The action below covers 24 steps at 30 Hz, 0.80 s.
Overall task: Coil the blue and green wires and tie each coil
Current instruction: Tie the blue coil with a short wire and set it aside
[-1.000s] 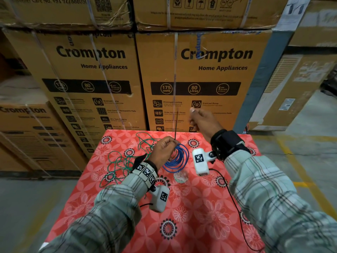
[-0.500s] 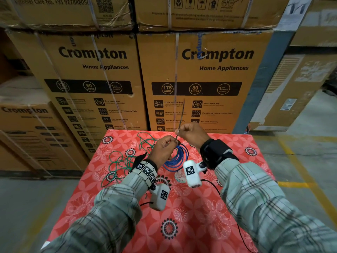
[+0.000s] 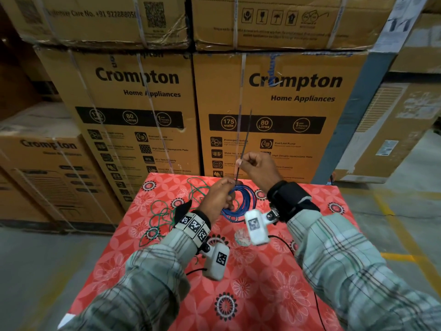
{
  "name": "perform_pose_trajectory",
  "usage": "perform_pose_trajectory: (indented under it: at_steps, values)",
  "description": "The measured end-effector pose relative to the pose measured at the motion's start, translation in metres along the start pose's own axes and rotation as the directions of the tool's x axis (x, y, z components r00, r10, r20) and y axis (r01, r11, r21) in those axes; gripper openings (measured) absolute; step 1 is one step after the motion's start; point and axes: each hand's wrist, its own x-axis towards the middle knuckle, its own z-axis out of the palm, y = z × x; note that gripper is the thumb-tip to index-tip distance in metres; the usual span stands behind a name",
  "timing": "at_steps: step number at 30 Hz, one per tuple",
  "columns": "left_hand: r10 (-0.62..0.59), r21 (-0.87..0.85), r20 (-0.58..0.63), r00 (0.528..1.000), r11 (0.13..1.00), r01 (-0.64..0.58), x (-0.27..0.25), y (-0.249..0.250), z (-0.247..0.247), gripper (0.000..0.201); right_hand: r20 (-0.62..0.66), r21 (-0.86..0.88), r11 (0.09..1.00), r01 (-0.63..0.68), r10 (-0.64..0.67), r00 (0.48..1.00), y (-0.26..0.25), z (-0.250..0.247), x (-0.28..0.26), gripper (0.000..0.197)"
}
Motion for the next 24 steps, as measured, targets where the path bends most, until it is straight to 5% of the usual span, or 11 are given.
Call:
perform_pose_trajectory:
  at_steps: [5,14,18,24]
  values:
    - [-0.035,-0.077,0.03,0.999,0.996,0.037,0.003,0.009,0.002,0.024,0.194,0.017,0.998,-0.062,0.058,0.979,-0.004,-0.015,-0.014,0.009]
    - [-0.037,0.072,0.04,0.999,0.997,0.034,0.002,0.013,0.016,0.022,0.115,0.136,0.978,-0.156,0.141,0.983,0.004,-0.022,-0.025,0.009]
    - [0.047,0.187,0.077,0.996,0.98,-0.061,-0.001,0.003,0.019,0.02,0.182,0.11,0.968,-0.224,0.202,0.962,0.006,-0.029,-0.026,0.025]
    - [0.172,0.302,0.153,0.973,0.93,-0.211,0.001,-0.001,0.016,0.014,0.129,-0.075,0.997,0.025,-0.015,0.992,0.009,-0.028,-0.027,0.029]
